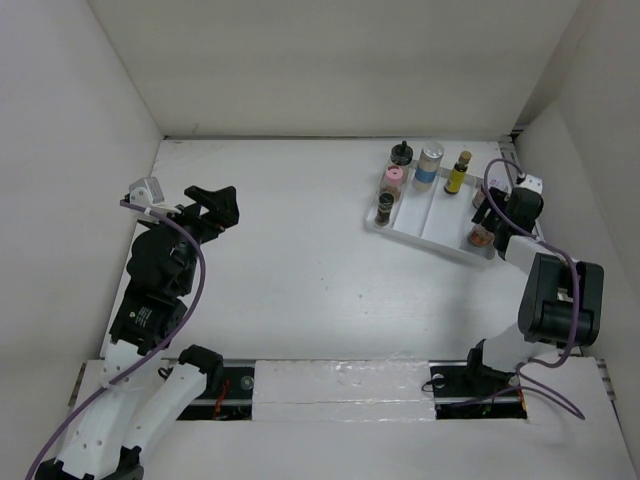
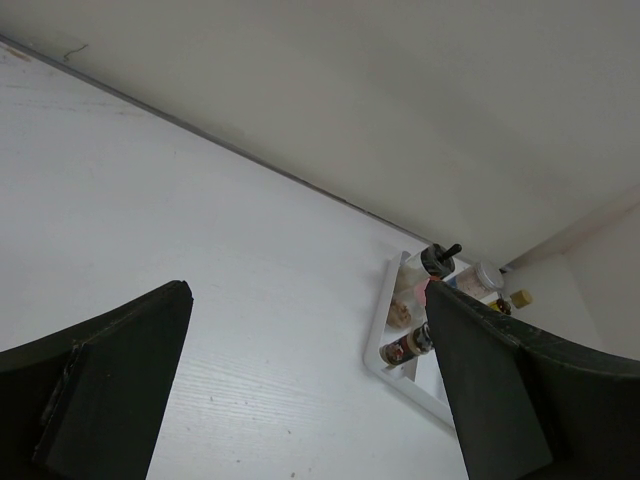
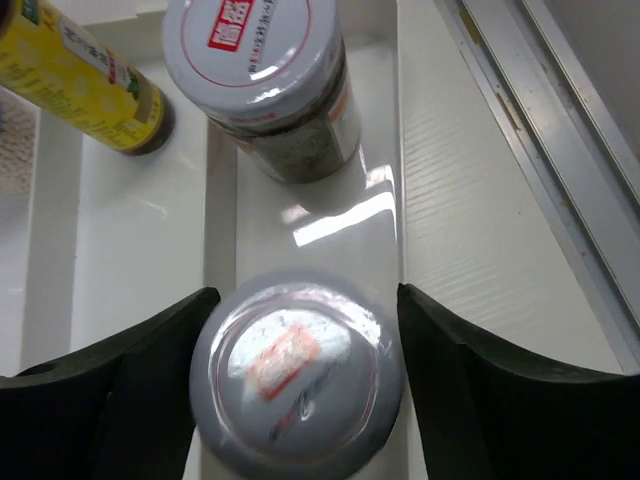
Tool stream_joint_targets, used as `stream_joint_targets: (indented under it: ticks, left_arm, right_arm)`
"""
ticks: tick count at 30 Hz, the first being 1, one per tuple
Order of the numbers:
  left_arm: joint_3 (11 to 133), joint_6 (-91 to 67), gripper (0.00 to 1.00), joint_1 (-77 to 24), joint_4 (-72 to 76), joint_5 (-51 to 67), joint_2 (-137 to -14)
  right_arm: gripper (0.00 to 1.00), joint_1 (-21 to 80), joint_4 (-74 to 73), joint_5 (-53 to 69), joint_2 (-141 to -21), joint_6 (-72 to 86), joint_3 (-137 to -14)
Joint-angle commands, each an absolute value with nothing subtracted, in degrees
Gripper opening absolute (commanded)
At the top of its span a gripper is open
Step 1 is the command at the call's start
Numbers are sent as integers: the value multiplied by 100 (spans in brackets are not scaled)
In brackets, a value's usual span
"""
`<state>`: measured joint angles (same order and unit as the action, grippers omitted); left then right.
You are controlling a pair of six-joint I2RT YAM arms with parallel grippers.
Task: Organize the condiment bottles
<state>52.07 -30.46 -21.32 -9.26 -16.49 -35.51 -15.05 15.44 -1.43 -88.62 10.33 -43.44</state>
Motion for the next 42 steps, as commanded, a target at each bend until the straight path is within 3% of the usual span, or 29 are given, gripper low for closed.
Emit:
stream_joint_targets:
  ticks: [1, 10, 15, 22, 30, 34, 37, 38, 40, 42]
  left_arm:
    - [5159, -2971, 100, -2153, -668, -1591, -3551]
    - [5159, -2971, 100, -2153, -668, -1644, -3499]
    - [5159, -2971, 100, -2153, -668, -1582, -3560]
    - [5212, -2918, 100, -2153, -668, -1643, -3499]
    - [5159, -2918, 100, -2153, -668, -1696, -3445]
    - [5159, -2971, 100, -2153, -668, -1827, -3445]
    - [5159, -3040, 100, -2153, -729, -1881, -3445]
    - [5159, -3041, 100, -2153, -729, -1881, -3445]
    - [5159, -3041, 100, -2153, -729, -1881, -3384]
    - [5089, -3094, 100, -2153, -677, -1942, -3384]
  right_arm:
    - [79, -1547, 1934, 53, -8473, 1090, -4649]
    - [84, -1547, 1881, 53, -7753, 1090, -4492]
    - [85, -1170, 1881, -9, -6514, 907, -4491]
    - [85, 788, 2074, 975, -6047, -77, -5070]
    - [81, 3546, 2013, 2425, -7241, -623, -5458]
    - [67, 4619, 1907, 2216, -8032, -809, -5458]
    - [33, 5104, 1994, 2084, -8516, -809, -5458]
    - [14, 5185, 2073, 2083, -8612, -739, -5380]
    - [3, 5317, 2205, 1952, -8867, -686, -5379]
    - [0, 5457, 2206, 1802, -9078, -686, -5440]
